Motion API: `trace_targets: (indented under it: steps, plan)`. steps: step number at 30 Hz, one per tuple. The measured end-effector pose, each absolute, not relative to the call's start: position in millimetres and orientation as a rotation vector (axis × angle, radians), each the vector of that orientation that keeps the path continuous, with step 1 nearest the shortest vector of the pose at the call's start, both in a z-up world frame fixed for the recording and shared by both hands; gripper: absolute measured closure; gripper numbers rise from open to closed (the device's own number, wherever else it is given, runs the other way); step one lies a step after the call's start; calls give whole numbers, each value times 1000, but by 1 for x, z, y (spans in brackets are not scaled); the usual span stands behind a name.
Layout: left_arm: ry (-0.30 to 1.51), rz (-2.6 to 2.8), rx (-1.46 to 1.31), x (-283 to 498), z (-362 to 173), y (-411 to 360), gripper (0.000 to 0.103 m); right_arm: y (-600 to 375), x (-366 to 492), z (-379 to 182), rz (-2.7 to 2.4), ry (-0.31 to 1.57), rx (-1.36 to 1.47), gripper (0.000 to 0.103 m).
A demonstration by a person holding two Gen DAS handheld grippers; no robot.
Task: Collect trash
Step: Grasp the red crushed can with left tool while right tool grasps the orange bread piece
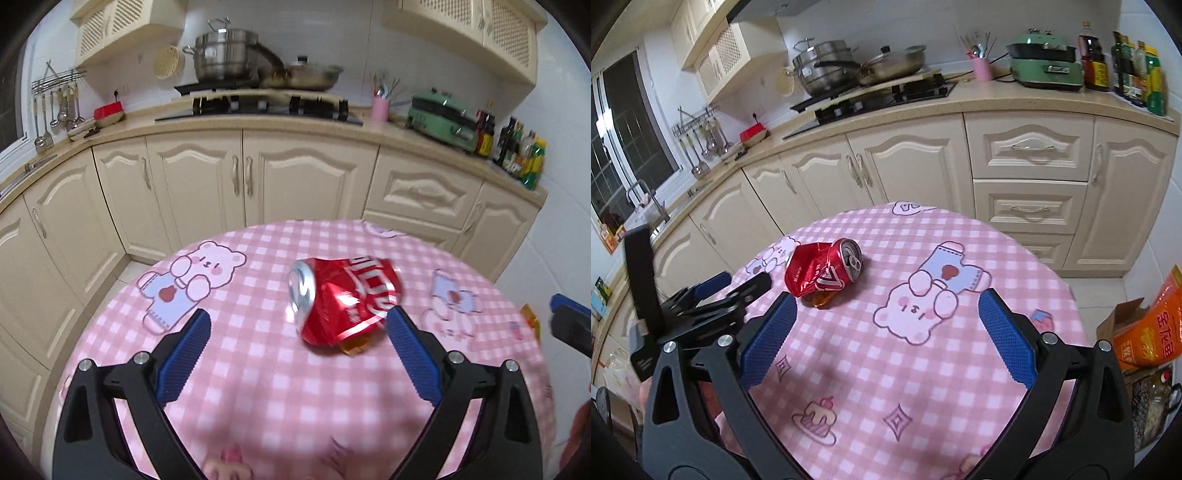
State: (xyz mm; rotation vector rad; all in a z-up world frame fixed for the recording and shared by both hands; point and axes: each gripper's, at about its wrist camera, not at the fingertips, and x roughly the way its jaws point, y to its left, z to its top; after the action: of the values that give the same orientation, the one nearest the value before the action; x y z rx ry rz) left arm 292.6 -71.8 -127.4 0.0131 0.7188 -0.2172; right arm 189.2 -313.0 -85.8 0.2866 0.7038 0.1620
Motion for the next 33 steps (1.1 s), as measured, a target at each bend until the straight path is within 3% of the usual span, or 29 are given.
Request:
trace_targets:
  steps: [6,8,9,11,12,26,31,33]
  plan:
    - [810,-240,-18,339,-154,-75,11,-301,220,-106,175,774,264,6]
    - [849,-265,-36,350,-161,-75,47,-297,228,-113,187,797,257,6]
    - [857,-293,-66,353,-164,-73,49,-295,232,-115,188,805,245,6]
    - [859,-336,-108,353,-166,-70,75,-288,238,-120,195,824,224,6]
    - [855,-341,-110,350,-164,-70,83,-282,241,-123,205,840,214,6]
    - [764,-185,-269,334,-153,-1,85,-182,287,-161,340,941,47,7]
    - [781,-191,-294,335,-157,6,85,-156,298,-165,366,933,0,28]
    - [791,-203,-292,336,-159,4,85,-151,300,-165,379,926,-10,51]
